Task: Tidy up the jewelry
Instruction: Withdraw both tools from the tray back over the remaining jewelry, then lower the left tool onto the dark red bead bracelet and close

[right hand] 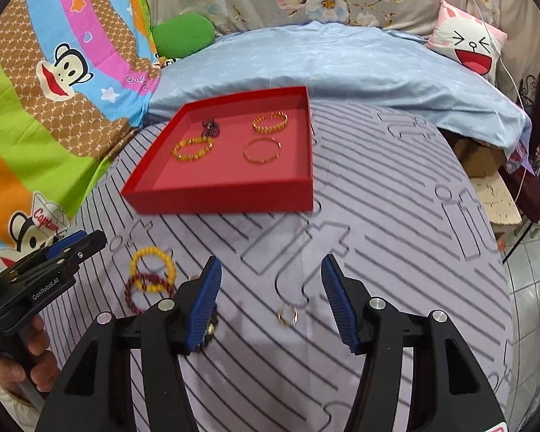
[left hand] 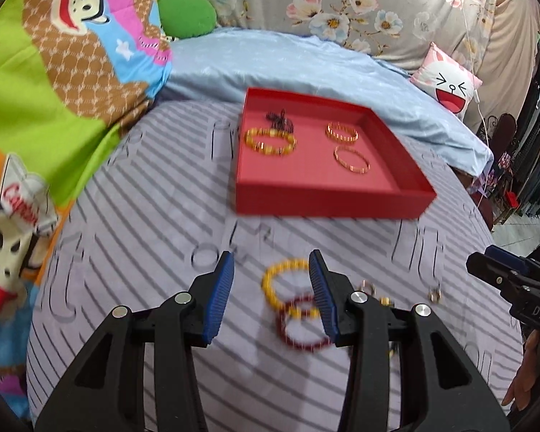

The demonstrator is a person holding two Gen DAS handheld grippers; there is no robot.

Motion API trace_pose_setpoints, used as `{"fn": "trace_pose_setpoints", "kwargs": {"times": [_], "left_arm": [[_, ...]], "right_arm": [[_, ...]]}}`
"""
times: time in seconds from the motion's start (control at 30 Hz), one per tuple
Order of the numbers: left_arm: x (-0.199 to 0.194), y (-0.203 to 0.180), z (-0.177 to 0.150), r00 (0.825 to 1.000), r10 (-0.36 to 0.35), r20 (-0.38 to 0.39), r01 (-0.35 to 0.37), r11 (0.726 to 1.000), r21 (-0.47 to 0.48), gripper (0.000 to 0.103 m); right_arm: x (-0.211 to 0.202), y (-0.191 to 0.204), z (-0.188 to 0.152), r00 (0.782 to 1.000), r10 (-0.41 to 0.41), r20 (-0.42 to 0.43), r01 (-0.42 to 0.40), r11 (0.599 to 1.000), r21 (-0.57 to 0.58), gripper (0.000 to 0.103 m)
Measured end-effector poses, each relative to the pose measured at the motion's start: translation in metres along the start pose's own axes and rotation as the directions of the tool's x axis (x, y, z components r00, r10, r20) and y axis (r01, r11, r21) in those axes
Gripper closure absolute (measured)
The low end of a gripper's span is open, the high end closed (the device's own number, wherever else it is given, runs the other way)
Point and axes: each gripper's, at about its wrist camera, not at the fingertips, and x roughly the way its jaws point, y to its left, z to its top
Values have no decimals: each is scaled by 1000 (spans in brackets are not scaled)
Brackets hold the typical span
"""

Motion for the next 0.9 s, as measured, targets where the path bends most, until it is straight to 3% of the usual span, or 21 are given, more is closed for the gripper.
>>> {"fn": "trace_pose_setpoints", "kwargs": {"times": [0.4,0.9], "left_arm": [[-3,-2,-51,998,-4,-63,3,1000,-19,62],[27,-12,-46,997,32,-64,-33,999,-2,64]], "right_arm": [[-6,-3,-57,998,-9,-61,10,1000,10,47],[-11,-1,-68,998,-6,-65,7,1000,16,47]]}}
